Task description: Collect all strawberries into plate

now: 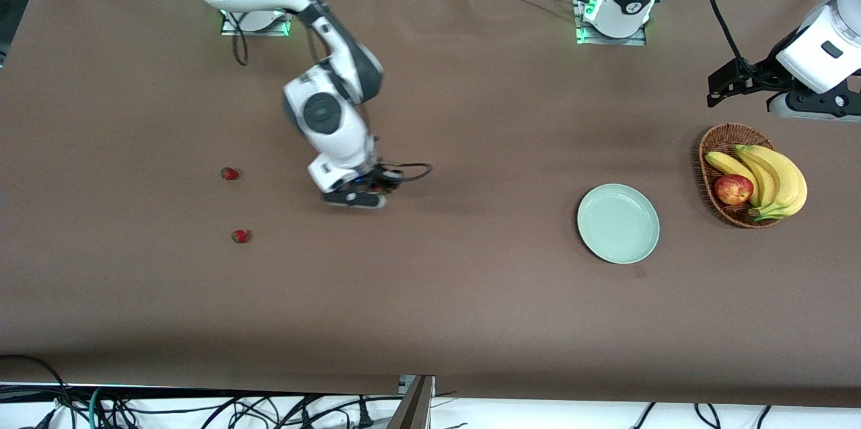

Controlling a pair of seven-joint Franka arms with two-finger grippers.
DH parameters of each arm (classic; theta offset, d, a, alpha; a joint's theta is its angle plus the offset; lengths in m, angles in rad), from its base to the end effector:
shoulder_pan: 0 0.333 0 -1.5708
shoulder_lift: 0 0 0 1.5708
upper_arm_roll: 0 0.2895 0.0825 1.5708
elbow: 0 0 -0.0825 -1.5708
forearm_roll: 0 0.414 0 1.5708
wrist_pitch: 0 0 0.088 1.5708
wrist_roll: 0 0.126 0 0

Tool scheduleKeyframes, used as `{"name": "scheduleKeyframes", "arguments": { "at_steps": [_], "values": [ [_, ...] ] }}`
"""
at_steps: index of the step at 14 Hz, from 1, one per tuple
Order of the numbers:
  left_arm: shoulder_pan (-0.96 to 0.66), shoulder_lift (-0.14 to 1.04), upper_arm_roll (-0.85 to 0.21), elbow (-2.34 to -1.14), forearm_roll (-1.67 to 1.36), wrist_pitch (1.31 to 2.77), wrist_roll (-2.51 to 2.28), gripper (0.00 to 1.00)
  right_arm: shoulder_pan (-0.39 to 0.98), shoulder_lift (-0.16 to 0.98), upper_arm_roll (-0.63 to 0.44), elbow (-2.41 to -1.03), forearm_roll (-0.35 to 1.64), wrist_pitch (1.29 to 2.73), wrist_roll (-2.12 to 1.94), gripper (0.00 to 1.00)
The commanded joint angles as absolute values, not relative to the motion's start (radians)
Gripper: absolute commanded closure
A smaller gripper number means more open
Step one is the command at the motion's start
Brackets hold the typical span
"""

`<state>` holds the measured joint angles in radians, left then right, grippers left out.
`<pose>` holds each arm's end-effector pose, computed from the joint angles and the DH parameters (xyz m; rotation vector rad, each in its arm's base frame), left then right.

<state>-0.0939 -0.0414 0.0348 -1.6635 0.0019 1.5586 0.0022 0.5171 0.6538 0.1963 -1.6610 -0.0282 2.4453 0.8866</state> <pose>0.5670 -0.0330 0.5555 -3.1363 0.0963 0.0996 0.5420 0.4545 0.1871 -2.9567 0.2980 -0.0453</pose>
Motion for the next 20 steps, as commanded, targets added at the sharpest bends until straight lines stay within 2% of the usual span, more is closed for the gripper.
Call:
{"name": "scheduleKeyframes", "arguments": {
  "at_steps": [1,4,7,8,9,10,11,14,18,20],
  "values": [
    [-0.103,-0.026,0.037,-1.629,0.023,1.536,0.015,0.00,0.622,0.816,0.187,-1.449,-0.025,2.434,1.055,0.91],
    [-0.103,-0.025,0.038,-1.631,0.023,1.536,0.017,0.00,0.696,0.906,0.186,-1.329,-0.025,2.448,1.104,0.90],
    [-0.103,-0.025,0.040,-1.629,0.023,1.536,0.015,0.00,0.715,0.948,0.186,-1.319,-0.025,2.525,1.103,0.89],
    [-0.103,-0.025,0.040,-1.631,0.023,1.536,0.015,0.00,0.722,0.960,0.184,-1.319,-0.026,2.551,1.101,0.83],
    [-0.103,-0.025,0.040,-1.631,0.023,1.536,0.015,0.00,0.724,0.963,0.184,-1.319,-0.028,2.560,1.101,0.59],
    [-0.103,-0.025,0.040,-1.631,0.021,1.536,0.012,0.00,0.721,0.959,0.183,-1.319,-0.032,2.559,1.092,0.12],
    [-0.104,-0.022,0.040,-1.631,0.023,1.536,0.014,0.00,0.721,0.956,0.178,-1.316,-0.038,2.560,1.088,0.00],
    [-0.109,0.011,0.038,-1.631,0.009,1.520,0.053,0.00,0.683,0.916,0.169,-1.286,-0.035,2.504,1.075,0.00],
    [-0.149,0.133,-0.011,-1.631,-0.014,1.522,0.057,0.00,0.568,0.793,0.170,-1.289,-0.029,2.242,0.840,0.00],
    [-0.170,0.213,-0.018,-1.632,-0.105,1.601,0.040,0.00,0.494,0.747,0.166,-1.290,-0.032,2.117,0.697,0.00]
  ]
}}
